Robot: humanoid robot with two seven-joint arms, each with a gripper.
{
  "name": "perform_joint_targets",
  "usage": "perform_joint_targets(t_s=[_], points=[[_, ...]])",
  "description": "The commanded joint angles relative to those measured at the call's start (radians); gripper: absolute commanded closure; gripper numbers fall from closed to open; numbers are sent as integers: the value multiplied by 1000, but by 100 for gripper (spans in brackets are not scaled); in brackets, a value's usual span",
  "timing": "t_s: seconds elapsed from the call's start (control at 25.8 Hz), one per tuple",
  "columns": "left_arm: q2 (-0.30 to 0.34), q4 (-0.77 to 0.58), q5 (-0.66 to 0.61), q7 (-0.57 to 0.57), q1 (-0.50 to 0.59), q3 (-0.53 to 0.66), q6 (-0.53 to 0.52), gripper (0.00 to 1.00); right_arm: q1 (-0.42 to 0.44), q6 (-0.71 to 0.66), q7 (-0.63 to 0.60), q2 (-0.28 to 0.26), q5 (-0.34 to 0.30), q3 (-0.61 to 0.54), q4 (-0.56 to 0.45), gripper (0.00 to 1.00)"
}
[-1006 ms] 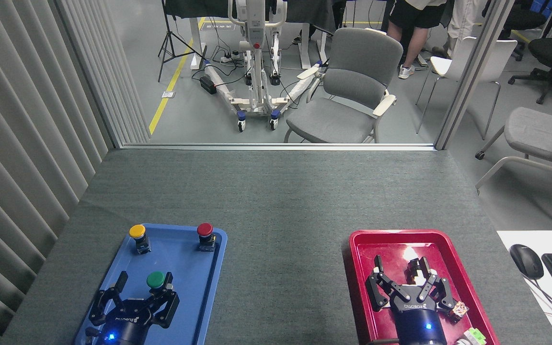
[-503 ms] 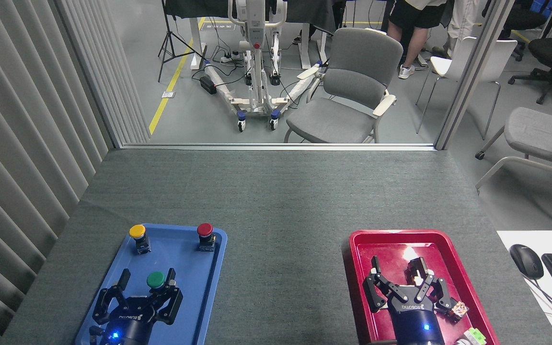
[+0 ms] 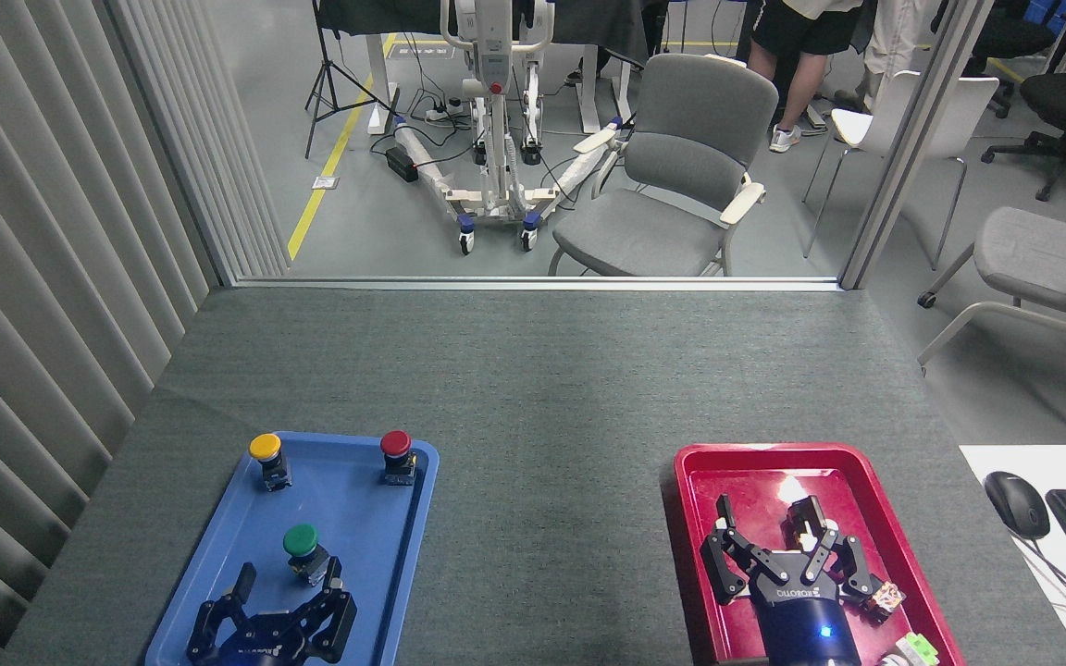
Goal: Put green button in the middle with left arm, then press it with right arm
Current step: 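Open the left hand above the green button in the blue tray, then close the left hand around the green button and lift it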
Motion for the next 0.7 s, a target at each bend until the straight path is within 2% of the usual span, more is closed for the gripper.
perform_joint_targets(t_s=[0.0,0.15,0.54,0.62,0.66], points=[[4,80,-2,24,11,2,2,1,3,19,7,-3,1,1,1,0],[8,117,-3,24,-24,2,1,1,6,18,61,-3,1,1,1,0],[25,326,-79,33,-206,-2,-1,1,6,10,63,3,5,1,1,0],[27,373,-79,31,-231,-2,-3,8,6,4,63,6,5,0,1,0],[30,390,-79,31,-240,-2,-3,23,6,-1,63,8,5,-4,1,0]])
